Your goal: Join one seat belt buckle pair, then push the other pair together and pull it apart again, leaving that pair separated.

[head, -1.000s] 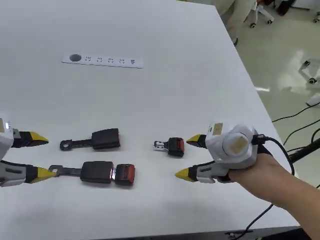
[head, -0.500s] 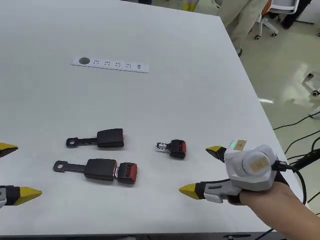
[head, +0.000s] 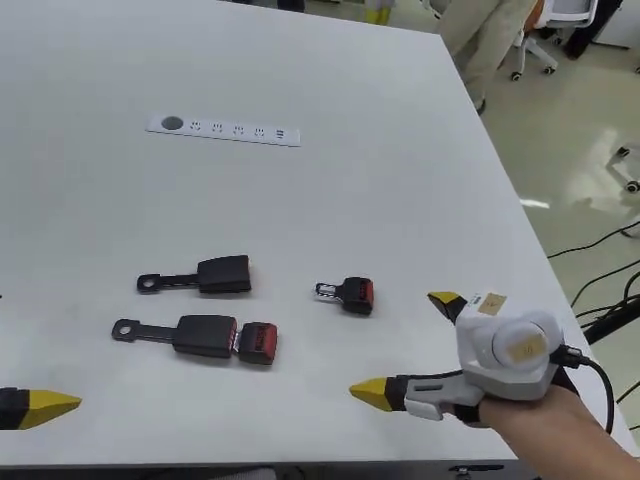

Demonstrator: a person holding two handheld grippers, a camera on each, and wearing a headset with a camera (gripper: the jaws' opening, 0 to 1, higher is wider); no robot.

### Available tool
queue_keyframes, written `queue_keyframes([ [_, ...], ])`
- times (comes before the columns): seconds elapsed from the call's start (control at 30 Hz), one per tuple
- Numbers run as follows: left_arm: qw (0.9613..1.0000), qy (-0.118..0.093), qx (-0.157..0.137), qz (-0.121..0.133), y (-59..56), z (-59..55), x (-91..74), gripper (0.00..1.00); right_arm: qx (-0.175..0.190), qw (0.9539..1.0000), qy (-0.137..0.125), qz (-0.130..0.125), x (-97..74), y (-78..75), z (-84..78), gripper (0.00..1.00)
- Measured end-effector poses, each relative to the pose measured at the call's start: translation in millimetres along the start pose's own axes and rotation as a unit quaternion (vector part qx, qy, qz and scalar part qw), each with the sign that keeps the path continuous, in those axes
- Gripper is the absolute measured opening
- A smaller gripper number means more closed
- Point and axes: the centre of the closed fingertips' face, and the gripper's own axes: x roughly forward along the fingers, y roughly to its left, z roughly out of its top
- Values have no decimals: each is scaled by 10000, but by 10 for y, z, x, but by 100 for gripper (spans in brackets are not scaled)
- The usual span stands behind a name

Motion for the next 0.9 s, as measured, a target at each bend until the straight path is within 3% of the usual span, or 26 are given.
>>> queue_keyframes([
  [0.43,9995,-190,-109,214,51,71,29,100,144,9997,-191,-84,-33,-2,51,100],
  [0.63,9996,-142,26,243,54,58,62,100,194,9996,-192,-107,-42,-17,40,100],
  [0.9,9997,-125,-66,224,47,23,49,100,207,9994,-196,-201,-47,-49,36,100],
])
